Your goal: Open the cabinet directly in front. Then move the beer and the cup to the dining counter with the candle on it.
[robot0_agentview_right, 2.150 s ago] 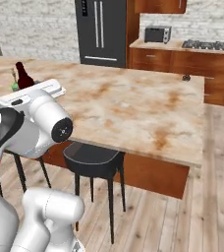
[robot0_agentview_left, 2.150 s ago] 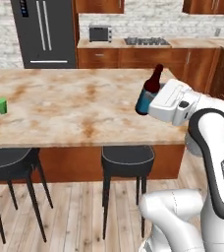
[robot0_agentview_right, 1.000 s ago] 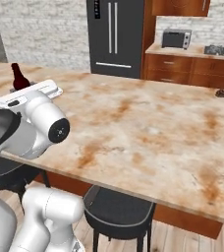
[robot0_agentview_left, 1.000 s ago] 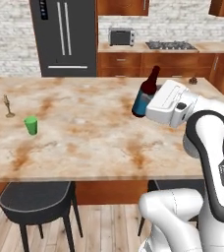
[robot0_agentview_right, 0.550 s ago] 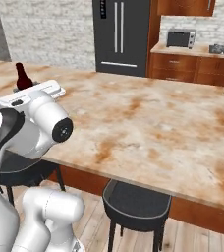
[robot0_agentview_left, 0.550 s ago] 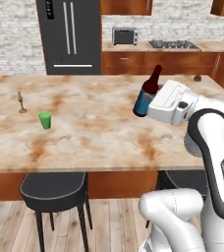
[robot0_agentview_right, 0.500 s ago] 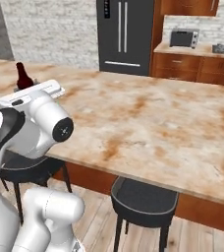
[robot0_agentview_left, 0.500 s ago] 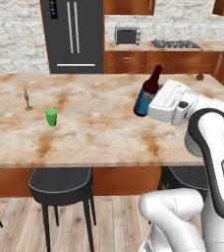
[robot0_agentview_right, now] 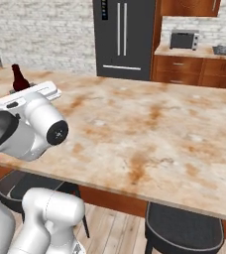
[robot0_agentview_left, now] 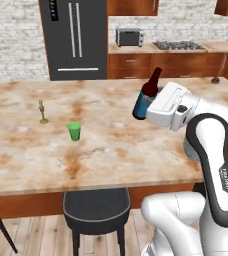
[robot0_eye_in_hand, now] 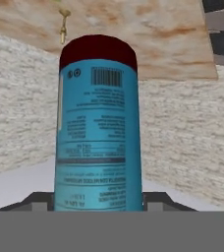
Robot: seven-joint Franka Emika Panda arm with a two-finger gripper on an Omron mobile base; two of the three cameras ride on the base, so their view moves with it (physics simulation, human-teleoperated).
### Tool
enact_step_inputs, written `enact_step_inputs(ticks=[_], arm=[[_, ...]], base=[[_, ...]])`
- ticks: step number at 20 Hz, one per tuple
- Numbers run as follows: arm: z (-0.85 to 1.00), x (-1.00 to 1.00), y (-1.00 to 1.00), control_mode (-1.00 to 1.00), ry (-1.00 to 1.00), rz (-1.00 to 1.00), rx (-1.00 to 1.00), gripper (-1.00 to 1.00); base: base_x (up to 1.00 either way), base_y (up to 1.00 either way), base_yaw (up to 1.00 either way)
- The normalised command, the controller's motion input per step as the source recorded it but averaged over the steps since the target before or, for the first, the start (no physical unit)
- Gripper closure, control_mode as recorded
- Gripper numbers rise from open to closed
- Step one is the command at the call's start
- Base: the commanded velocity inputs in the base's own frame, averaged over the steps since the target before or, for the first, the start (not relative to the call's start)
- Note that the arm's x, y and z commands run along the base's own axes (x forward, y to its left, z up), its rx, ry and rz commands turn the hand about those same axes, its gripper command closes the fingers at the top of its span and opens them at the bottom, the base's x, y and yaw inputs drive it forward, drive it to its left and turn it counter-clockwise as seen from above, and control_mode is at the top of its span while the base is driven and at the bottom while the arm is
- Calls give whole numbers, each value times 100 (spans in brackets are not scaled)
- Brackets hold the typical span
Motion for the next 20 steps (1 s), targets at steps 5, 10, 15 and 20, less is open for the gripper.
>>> enact_step_inputs(ticks=[5,10,15,20], arm=[[0,0,0,100,0,0,0,100],[0,40,0,-100,9,0,1,100],[0,100,0,-100,37,0,0,100],[-7,100,-12,-100,29,10,0,100]], base=[[100,43,-16],[5,0,0],[0,0,0],[0,0,0]])
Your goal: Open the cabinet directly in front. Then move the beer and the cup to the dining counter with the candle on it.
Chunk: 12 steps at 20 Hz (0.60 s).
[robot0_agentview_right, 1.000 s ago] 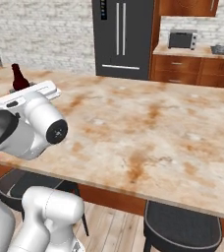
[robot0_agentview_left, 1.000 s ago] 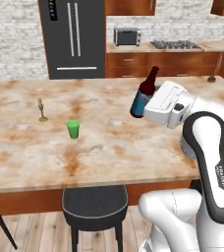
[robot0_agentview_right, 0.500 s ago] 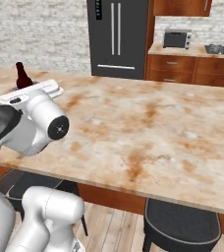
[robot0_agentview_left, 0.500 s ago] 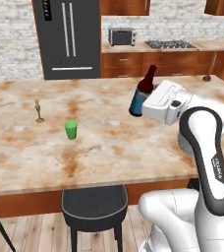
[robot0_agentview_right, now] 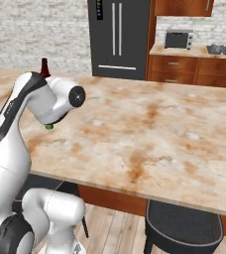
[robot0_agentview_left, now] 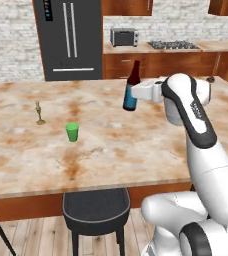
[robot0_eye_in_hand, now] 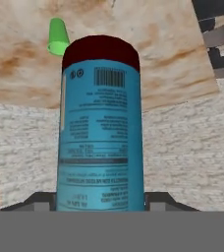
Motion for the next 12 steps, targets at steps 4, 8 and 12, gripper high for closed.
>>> enact_step_inputs(ticks=[4,8,12], arm=[[-36,100,-4,-100,9,9,0,100],[-81,89,23,-100,1,15,0,100],[-99,22,35,-100,-13,29,-1,100]], base=[[0,0,0],[0,0,0],[0,0,0]])
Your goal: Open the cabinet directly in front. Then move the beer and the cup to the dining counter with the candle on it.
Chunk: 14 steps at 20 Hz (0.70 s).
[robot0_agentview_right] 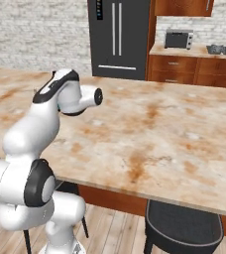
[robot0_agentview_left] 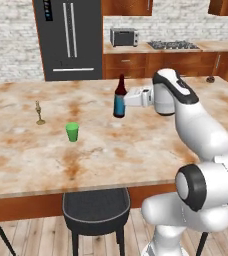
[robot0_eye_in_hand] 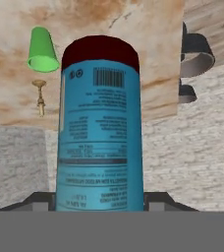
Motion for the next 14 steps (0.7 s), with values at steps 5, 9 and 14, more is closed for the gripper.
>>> enact_step_inputs(ticks=[5,9,14], arm=[[-50,14,0,-100,-21,22,2,100],[-5,0,3,-100,-2,7,0,100],[-11,21,11,-100,0,0,0,100]], base=[[0,0,0],[0,0,0],[0,0,0]])
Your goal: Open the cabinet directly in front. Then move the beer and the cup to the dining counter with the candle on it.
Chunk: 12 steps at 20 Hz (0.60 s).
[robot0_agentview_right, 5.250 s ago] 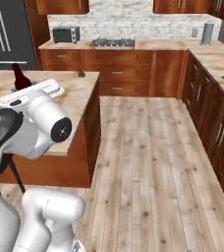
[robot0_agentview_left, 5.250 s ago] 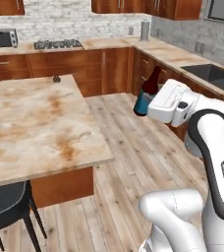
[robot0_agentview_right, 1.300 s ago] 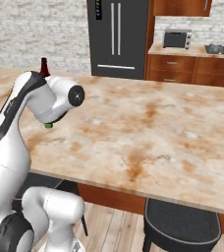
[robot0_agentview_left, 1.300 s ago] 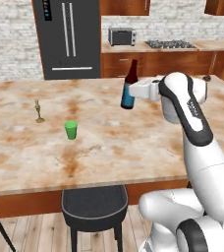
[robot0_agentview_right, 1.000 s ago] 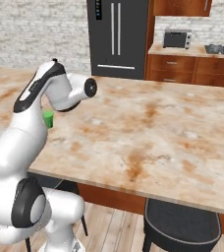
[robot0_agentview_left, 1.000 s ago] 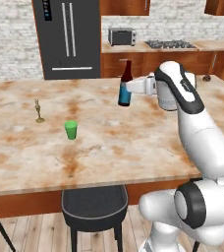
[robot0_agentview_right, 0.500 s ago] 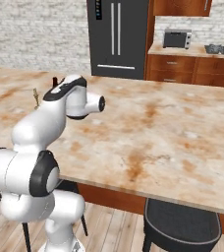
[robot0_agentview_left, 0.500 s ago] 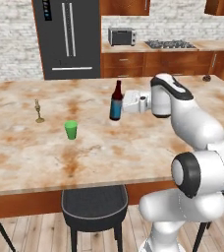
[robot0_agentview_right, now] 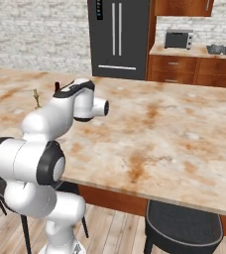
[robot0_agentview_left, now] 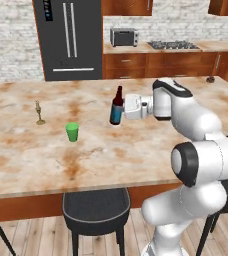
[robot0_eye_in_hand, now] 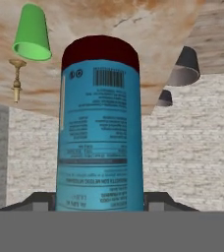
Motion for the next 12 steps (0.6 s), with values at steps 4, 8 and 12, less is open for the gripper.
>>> enact_step_inputs(ticks=[4,8,12], arm=[[-6,60,8,-100,0,-1,0,100],[-8,50,19,-100,1,0,0,100],[-30,30,43,-100,3,0,-1,100]], base=[[0,0,0],[0,0,0],[0,0,0]])
